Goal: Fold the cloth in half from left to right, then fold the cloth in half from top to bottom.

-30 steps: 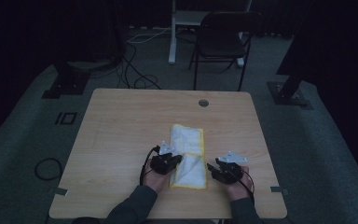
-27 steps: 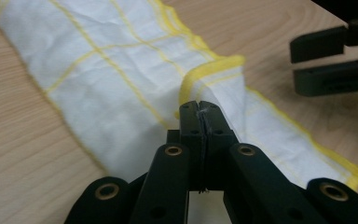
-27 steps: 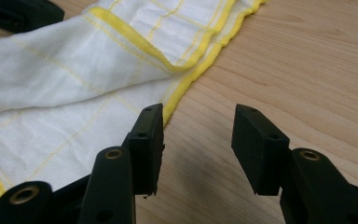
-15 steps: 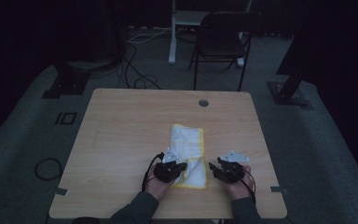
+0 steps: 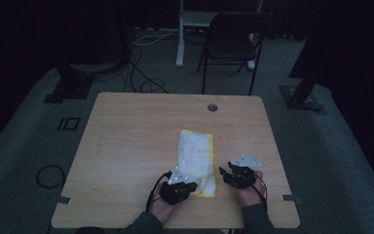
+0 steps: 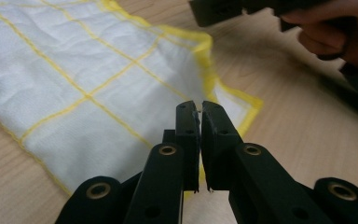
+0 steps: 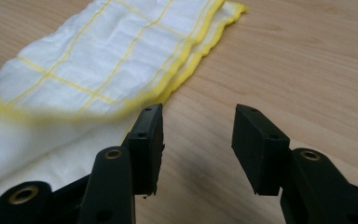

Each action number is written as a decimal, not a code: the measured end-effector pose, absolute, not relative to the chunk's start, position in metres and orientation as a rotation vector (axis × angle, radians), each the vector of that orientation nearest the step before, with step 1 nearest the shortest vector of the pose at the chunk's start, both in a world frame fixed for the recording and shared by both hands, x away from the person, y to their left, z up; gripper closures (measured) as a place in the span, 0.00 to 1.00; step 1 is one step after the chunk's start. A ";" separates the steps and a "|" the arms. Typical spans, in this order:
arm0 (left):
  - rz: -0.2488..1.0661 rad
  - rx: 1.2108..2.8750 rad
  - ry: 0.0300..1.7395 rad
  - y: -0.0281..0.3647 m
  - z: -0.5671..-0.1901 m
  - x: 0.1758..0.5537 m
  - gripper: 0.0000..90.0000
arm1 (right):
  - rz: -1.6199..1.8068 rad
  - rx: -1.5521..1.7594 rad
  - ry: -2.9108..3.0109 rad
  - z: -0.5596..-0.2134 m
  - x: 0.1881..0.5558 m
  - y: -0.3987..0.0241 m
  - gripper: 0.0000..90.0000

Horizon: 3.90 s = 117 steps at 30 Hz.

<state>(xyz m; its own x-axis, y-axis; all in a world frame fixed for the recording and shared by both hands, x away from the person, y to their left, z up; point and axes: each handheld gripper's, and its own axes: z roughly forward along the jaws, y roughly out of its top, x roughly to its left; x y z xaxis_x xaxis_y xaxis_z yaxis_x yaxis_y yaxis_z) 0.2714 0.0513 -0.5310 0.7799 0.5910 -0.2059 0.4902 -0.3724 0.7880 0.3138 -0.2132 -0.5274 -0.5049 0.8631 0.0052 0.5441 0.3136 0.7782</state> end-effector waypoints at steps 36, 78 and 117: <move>0.248 2.017 0.934 0.082 -0.534 0.293 0.95 | 1.120 1.391 2.118 -0.524 0.442 -0.179 0.82; 0.379 1.895 1.114 0.102 -0.518 0.398 0.86 | 1.093 1.427 2.139 -0.531 0.458 -0.173 0.93; 0.335 1.914 1.274 0.075 -0.543 0.463 0.71 | 1.024 1.536 2.127 -0.537 0.480 -0.165 0.64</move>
